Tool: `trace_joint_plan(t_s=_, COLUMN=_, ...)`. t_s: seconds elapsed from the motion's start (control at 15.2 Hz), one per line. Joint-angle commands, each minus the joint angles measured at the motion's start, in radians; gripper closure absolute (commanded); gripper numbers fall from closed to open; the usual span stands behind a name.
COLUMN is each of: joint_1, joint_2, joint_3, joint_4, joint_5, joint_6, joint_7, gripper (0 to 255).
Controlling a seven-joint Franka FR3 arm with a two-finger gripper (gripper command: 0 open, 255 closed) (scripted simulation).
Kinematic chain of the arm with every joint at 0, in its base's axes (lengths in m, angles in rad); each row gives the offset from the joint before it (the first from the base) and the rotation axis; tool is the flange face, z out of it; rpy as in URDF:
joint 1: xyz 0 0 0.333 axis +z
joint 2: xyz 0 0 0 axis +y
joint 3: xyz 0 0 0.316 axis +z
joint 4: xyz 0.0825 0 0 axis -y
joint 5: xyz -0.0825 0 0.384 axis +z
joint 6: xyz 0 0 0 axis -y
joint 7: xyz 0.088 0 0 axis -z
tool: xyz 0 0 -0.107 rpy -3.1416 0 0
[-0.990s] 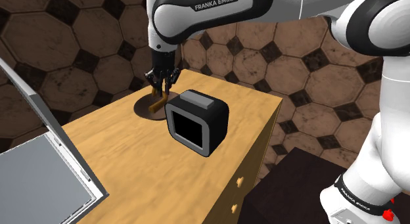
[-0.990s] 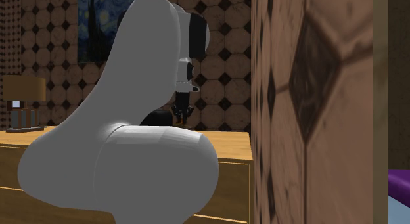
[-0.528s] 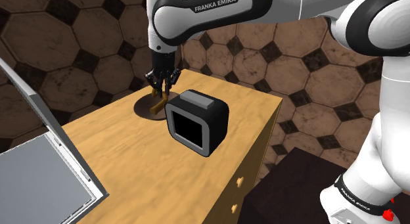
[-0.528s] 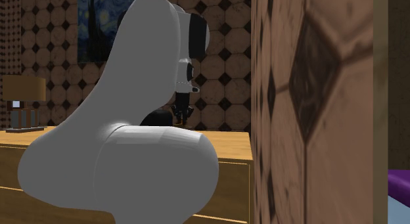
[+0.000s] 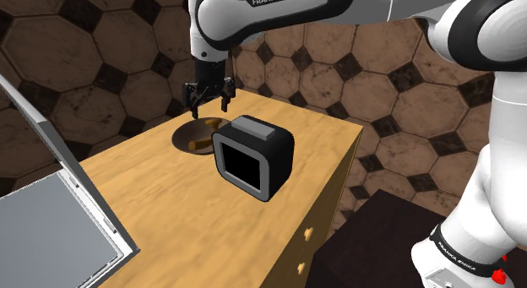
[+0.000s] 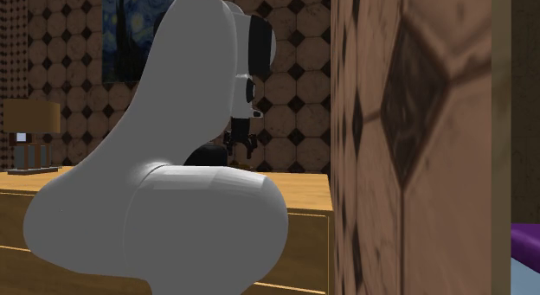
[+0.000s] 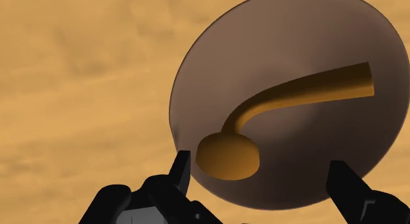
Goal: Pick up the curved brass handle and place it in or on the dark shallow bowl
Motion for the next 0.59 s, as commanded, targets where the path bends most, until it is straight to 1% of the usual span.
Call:
trace_joint_plan(t_s=0.0, joint_1=-0.001, joint_2=-0.007, joint_3=0.000, joint_4=0.050, joint_5=0.002, joint_6=-0.057, joint_7=-0.001, gripper=0)
trace_joint_plan(t_s=0.07, joint_1=-0.001, joint_2=-0.010, joint_3=0.000, joint_4=0.072, joint_5=0.002, joint_6=-0.082, joint_7=-0.002, gripper=0)
trace_joint_plan(t_s=0.53, joint_1=-0.001, joint_2=-0.010, joint_3=0.000, joint_4=0.072, joint_5=0.002, joint_6=-0.082, joint_7=-0.002, gripper=0)
